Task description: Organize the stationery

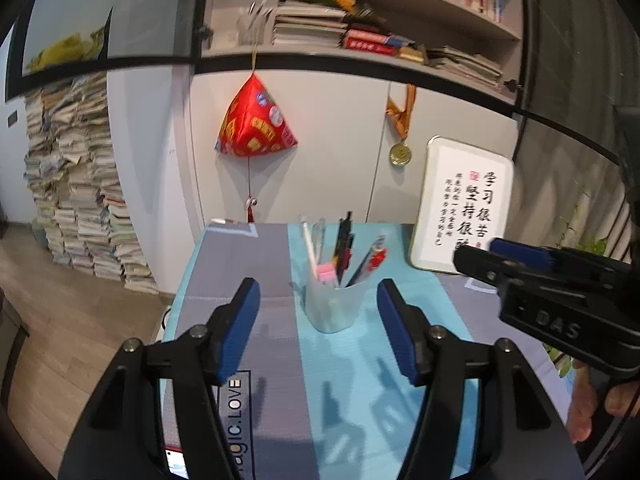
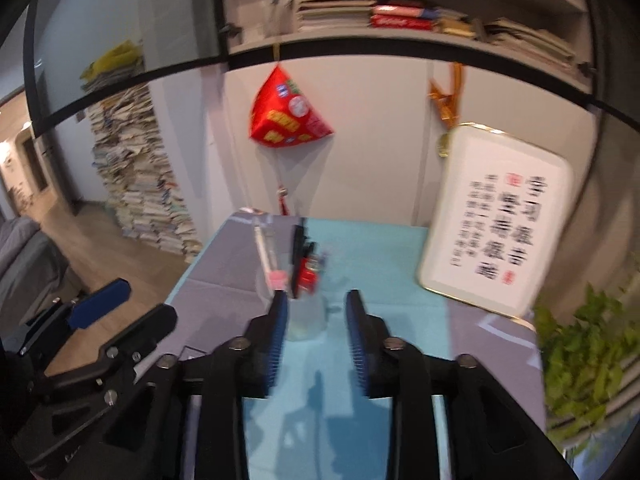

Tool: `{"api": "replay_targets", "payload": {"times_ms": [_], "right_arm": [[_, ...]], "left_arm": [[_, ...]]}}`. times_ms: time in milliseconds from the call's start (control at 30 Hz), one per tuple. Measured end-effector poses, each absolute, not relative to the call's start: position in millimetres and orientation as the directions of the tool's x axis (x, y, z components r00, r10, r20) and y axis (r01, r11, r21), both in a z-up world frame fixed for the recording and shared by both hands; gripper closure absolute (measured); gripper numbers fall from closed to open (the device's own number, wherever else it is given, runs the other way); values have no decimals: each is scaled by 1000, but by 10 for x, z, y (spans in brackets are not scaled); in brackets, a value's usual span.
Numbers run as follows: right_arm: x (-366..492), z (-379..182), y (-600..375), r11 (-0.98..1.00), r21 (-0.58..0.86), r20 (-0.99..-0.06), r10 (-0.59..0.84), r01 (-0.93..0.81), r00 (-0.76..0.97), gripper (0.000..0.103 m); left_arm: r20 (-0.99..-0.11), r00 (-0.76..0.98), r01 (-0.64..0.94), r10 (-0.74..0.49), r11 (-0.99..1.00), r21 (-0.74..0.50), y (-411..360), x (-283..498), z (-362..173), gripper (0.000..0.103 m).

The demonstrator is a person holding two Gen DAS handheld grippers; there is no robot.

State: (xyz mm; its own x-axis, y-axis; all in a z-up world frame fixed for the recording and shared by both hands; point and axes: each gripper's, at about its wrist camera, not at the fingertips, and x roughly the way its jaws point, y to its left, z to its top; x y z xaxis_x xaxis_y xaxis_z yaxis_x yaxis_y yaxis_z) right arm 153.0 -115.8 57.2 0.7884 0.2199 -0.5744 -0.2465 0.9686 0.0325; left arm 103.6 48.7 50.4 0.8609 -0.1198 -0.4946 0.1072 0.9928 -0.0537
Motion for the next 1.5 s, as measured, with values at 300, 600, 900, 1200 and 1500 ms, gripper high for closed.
{"api": "replay_targets", "payload": {"times_ms": [300,600,900,1200,1500], "right_arm": [[847,727,-1505,985,35,-523,162,-168,837,51],[233,817,-1621,992,16,-458,118,-125,881,31],[-295,872,-1709,994,20,-412,104,-105,905,21],[-593,919,-1865,996,46,-379,89,-77,921,15],[-726,954,-1943,995,68,-350,87,-67,933,15]], "left_arm": [[-433,893,139,-123,990,7,267,629,659,26],[-399,907,154,-135,988,17,202,195,761,18],[-363,921,152,-140,988,5,192,-182,840,4],[-332,933,160,-137,986,43,105,-452,870,1],[-324,939,137,-118,990,37,122,-564,905,1]]}}
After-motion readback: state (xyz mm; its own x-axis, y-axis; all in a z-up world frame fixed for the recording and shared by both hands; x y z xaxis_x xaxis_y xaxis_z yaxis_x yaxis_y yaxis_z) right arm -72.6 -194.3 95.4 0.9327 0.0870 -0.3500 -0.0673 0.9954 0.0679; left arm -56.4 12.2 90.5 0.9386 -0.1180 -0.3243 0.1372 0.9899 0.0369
